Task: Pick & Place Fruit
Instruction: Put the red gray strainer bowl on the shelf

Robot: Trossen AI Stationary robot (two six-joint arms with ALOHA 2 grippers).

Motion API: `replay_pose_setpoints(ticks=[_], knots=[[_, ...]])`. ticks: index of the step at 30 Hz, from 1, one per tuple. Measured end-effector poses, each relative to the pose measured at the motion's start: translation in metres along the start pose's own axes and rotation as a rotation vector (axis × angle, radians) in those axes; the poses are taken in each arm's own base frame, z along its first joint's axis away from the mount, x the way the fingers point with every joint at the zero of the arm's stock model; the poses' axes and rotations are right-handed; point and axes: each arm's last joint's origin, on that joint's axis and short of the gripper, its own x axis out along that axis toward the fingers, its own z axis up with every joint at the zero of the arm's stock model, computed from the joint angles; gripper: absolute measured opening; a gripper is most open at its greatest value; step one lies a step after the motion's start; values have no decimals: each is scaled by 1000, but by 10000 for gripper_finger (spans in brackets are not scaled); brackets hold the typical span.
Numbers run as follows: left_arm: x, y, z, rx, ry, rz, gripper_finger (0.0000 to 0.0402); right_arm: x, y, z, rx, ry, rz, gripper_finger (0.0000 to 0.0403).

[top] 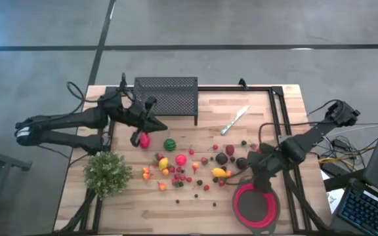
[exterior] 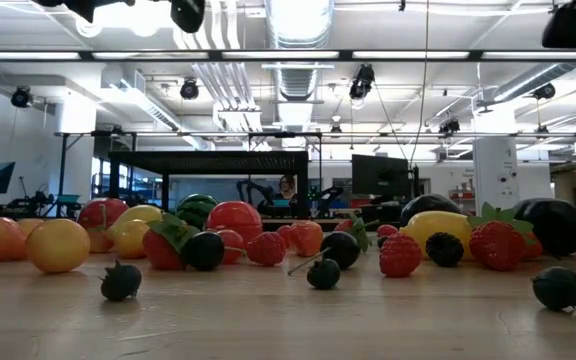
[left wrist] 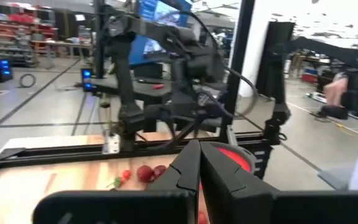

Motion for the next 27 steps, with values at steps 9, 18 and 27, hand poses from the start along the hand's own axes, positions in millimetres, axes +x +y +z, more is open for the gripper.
replay_pose_setpoints(ticks=[9,18,27], knots=[[-25,2,-1,-34,74,172,12,15,15,-20,113,131,-44,208],[-30,0,3,21,57,190,12,20,16,-50,261,128,-71,196],[-30,-1,6,24,31,190,12,43,12,-61,281,130,-79,219]])
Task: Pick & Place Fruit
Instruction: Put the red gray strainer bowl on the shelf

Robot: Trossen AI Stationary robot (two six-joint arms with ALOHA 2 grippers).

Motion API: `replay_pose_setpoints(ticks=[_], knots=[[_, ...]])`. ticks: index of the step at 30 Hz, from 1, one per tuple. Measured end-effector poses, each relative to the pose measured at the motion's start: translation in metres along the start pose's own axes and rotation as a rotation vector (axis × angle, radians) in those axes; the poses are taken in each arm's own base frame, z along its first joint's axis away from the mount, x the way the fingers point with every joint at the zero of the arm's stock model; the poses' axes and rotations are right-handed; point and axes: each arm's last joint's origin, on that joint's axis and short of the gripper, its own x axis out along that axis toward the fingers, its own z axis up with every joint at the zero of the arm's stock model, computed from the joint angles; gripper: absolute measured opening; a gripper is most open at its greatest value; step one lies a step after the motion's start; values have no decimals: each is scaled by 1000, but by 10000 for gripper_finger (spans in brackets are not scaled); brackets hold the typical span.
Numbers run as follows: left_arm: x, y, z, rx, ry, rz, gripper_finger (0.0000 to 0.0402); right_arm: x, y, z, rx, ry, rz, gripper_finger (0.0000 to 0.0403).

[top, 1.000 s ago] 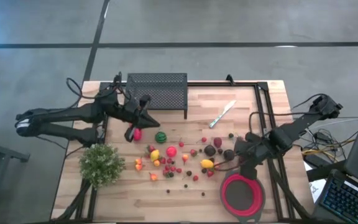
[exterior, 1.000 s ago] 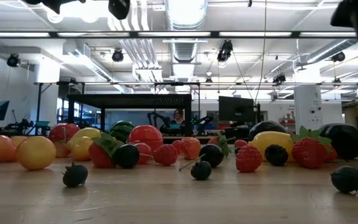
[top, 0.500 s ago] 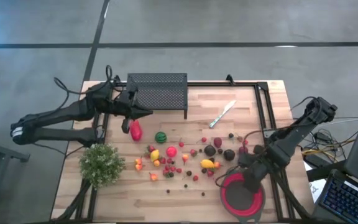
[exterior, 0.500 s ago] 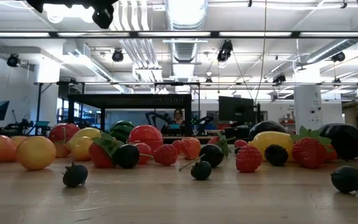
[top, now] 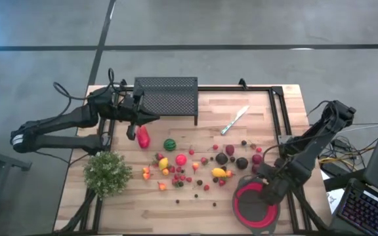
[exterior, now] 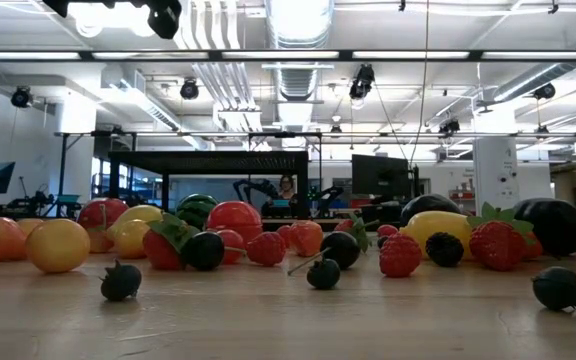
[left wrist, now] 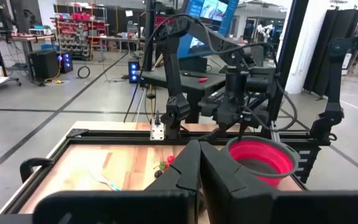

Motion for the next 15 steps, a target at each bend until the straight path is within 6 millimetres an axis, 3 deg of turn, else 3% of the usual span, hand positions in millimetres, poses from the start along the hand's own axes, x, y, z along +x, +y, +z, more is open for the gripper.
replay_pose_setpoints(ticks=[9,15], knots=[[0,0,0,-1,1,0,12,17,-6,0,19,0,-2,224],[0,0,0,-1,1,0,12,30,-8,-1,18,-1,28,200]])
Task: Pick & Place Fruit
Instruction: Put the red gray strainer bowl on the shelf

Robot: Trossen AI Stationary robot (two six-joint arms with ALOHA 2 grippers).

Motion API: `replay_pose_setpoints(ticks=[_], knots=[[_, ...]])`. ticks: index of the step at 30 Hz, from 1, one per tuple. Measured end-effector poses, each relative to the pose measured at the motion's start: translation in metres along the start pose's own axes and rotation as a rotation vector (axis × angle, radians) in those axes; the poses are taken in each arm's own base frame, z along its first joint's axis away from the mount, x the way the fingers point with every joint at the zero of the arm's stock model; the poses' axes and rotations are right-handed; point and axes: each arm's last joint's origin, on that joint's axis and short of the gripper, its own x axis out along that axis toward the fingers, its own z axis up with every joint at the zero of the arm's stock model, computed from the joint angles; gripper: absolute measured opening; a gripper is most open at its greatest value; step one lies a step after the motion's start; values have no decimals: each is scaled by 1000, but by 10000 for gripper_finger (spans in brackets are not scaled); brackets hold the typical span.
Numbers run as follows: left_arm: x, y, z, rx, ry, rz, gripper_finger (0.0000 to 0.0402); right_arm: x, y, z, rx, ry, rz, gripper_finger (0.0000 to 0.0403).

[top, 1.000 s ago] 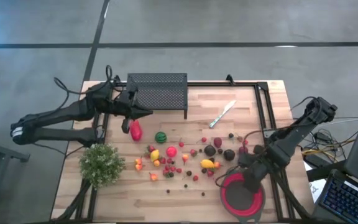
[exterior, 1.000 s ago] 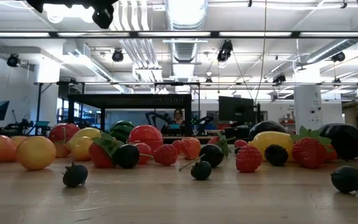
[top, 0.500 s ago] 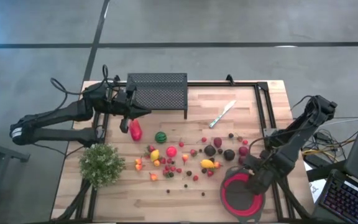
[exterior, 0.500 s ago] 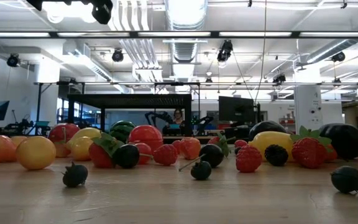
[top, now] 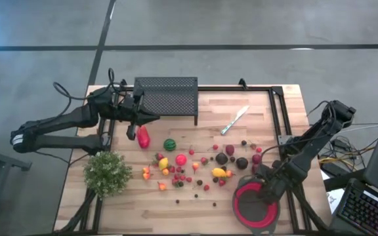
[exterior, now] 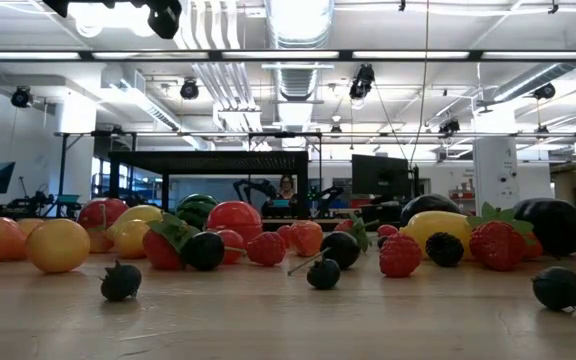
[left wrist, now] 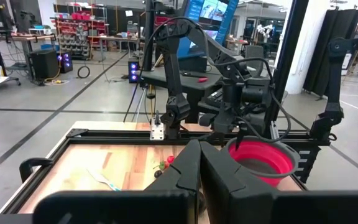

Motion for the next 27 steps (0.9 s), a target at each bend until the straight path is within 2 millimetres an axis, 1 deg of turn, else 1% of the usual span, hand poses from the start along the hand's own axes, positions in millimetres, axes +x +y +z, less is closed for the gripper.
replay_pose_setpoints(ticks=[5,16,18,22,24,27], knots=[[0,0,0,0,0,0,12,1,-1,0,-4,5,1,157],[0,0,0,0,1,0,12,0,0,-2,-54,62,15,31],[0,0,0,0,1,0,12,-1,0,-2,-58,71,23,23],[0,0,0,-1,1,0,12,-6,-2,-2,-60,84,46,30],[0,0,0,-1,2,0,12,-14,-5,-1,-57,83,73,32],[0,0,-1,-1,2,0,12,-31,-7,6,-60,62,155,24]])
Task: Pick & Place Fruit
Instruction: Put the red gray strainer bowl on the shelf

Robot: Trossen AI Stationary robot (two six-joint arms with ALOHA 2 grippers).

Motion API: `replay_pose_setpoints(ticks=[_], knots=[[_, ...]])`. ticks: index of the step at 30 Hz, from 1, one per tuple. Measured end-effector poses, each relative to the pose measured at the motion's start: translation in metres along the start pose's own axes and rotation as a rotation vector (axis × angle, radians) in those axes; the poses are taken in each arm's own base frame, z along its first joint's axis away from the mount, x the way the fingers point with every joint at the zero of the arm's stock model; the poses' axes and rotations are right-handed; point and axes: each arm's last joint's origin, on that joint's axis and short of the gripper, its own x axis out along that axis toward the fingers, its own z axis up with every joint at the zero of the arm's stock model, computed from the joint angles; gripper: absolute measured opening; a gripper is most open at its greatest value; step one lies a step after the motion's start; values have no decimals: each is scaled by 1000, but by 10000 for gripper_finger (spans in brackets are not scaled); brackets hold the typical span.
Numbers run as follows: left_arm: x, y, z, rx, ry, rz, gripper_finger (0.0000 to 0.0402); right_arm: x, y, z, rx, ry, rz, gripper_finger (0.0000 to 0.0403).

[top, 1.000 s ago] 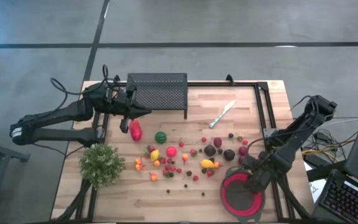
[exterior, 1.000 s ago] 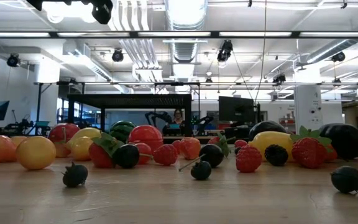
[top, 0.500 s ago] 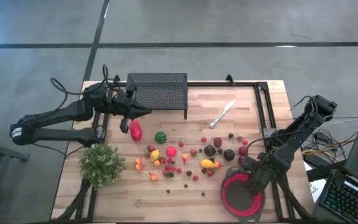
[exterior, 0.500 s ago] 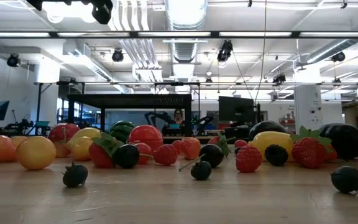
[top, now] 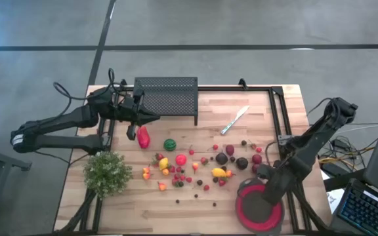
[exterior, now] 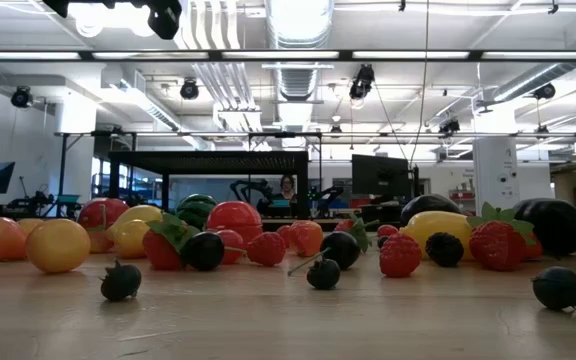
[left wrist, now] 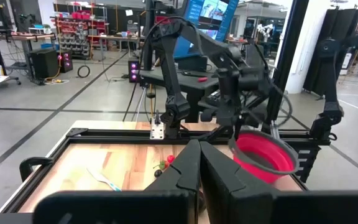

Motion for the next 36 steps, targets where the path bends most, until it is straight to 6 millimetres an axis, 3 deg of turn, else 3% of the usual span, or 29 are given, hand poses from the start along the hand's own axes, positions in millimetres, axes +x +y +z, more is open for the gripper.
replay_pose_setpoints(ticks=[8,23,30,36], knots=[[0,0,0,0,0,0,12,-53,-12,33,-5,-210,173,22],[0,0,0,1,4,0,12,-132,-44,110,-64,-484,209,22],[0,0,-1,4,6,1,12,-163,-62,157,-108,-519,128,22],[0,0,-1,3,10,1,12,-185,-83,208,-124,-543,162,22]])
